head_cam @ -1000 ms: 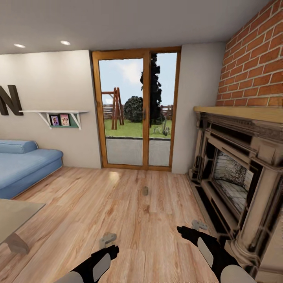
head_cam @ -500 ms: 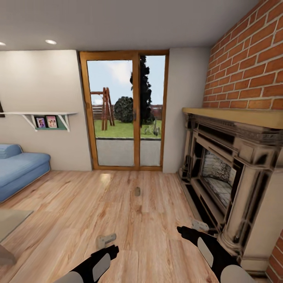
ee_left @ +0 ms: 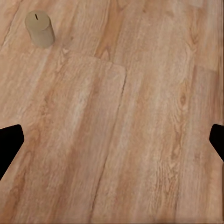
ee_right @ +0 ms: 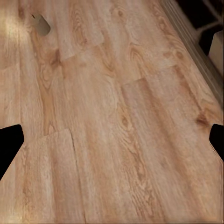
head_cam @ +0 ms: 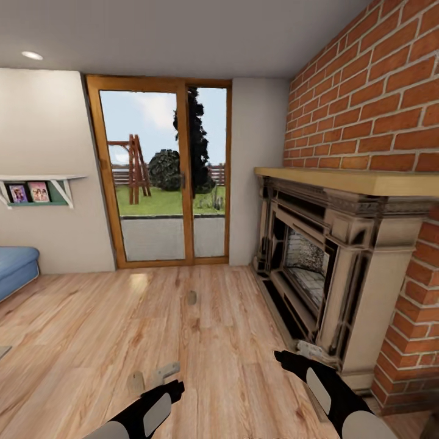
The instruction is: Place each of the two pumpkins and all three candles from the living room inside a cabinet in the living room (use any cabinet), then make sure every cabinet is closed, and position the cauldron so it is next to a table in the living room.
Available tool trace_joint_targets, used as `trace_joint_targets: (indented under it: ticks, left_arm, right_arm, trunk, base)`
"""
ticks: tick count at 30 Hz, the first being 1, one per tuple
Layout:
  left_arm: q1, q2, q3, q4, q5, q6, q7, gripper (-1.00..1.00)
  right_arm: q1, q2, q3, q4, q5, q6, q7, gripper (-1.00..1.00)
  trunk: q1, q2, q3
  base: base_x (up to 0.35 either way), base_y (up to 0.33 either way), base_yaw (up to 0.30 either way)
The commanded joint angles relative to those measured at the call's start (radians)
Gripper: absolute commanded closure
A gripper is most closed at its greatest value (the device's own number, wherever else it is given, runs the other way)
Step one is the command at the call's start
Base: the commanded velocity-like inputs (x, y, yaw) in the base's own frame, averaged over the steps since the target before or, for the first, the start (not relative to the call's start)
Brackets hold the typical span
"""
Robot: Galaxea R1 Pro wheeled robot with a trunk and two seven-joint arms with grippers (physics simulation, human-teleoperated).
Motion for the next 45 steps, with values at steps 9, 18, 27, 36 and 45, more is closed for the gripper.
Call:
trace_joint_targets:
  ticks: [9, 18, 27, 36, 45]
  left_arm:
    - [0.000, 0.005, -0.006, -0.002, 0.007, 0.004, 0.009, -1.00]
    - [0.001, 0.004, -0.007, -0.002, 0.003, 0.004, 0.009, -1.00]
    - [0.001, 0.004, -0.007, -0.002, 0.003, 0.004, 0.009, -1.00]
    - [0.001, 0.004, -0.007, -0.002, 0.003, 0.004, 0.009, -1.00]
    - [0.001, 0.004, -0.007, -0.002, 0.004, 0.004, 0.009, -1.00]
  right_arm:
    - [0.000, 0.000, -0.005, -0.001, -0.003, 0.006, 0.004, -1.00]
    - [0.000, 0.000, -0.005, -0.001, -0.003, 0.006, 0.004, -1.00]
    - [0.000, 0.000, -0.005, -0.001, -0.003, 0.006, 0.004, -1.00]
    - [0.000, 0.000, -0.005, -0.001, -0.003, 0.006, 0.004, -1.00]
    - [0.000, 0.000, -0.005, -0.001, -0.003, 0.006, 0.004, -1.00]
  trunk:
    - [0.000, -0.001, -0.001]
    - [0.000, -0.001, -0.001]
    - [0.000, -0.001, -0.001]
    - [0.000, -0.001, -0.001]
    - [0.000, -0.001, -0.001]
  base:
    - [0.000, 0.181, -0.289]
    - [-0.001, 0.107, -0.289]
    - [-0.104, 0.081, -0.289]
    - [-0.011, 0.009, -0.289]
    - [-0.075, 0.050, -0.289]
